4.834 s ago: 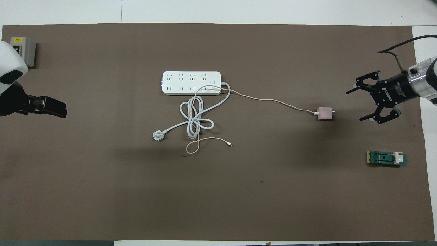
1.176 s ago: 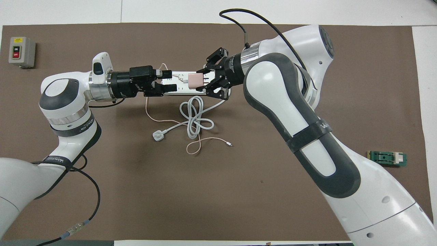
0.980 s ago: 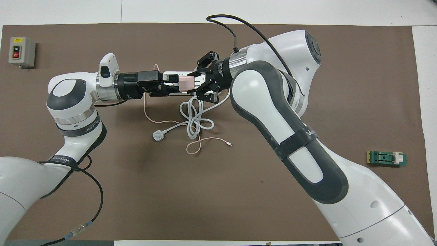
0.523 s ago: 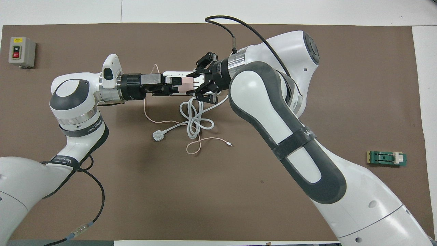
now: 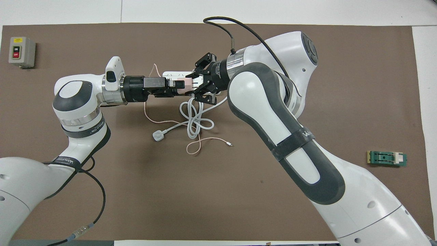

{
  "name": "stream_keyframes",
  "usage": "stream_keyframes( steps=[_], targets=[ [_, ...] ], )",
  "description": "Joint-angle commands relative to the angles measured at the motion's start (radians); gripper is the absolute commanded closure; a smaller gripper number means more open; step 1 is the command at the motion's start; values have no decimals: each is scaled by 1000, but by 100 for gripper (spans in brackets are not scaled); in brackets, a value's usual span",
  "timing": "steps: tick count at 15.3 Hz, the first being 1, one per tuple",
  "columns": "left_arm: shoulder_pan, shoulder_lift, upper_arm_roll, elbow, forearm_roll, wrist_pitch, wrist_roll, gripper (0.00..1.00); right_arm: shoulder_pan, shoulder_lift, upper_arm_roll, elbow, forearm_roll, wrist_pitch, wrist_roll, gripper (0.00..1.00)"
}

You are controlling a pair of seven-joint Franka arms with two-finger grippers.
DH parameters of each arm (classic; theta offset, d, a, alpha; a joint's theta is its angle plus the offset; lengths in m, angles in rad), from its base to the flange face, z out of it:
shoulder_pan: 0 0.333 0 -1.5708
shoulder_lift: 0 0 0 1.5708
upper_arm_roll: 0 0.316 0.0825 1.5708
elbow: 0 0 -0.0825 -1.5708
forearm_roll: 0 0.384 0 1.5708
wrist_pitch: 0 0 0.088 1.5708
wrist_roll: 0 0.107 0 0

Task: Plug charger into power strip

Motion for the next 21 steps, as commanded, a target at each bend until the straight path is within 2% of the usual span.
stream_keyframes(
  steps=[1, 5, 8, 9, 10, 14, 15, 16, 21],
  targets=[
    [-8, -3, 12, -11, -10, -28, 34, 20, 6, 16, -5, 26, 4, 1, 2, 100],
    [-1, -3, 10, -11, -10, -33, 39, 44, 6, 16, -5, 27, 4, -1, 2, 100],
    [-3, -3, 12, -13, -10, -36, 53, 73, 6, 16, -5, 27, 4, -2, 2, 100],
    [-4, -3, 12, -13, -10, -36, 53, 90, 4, 16, -5, 27, 4, -2, 2, 100],
    [-3, -3, 12, -13, -10, -36, 53, 100, 4, 16, -5, 27, 4, -2, 2, 100],
    [-5, -3, 12, -13, -10, -33, 65, 100, 6, 14, -5, 27, 6, -1, 7, 100],
    [-5, -3, 12, -13, -10, -33, 65, 100, 6, 14, -5, 27, 3, 2, 10, 24],
    [-5, -3, 12, -13, -10, -33, 65, 100, 6, 11, -7, 27, -12, -1, 7, 0],
    [11, -5, 16, -5, -6, -40, 60, 100, -14, -4, -15, 27, -32, -19, 9, 0]
  ],
)
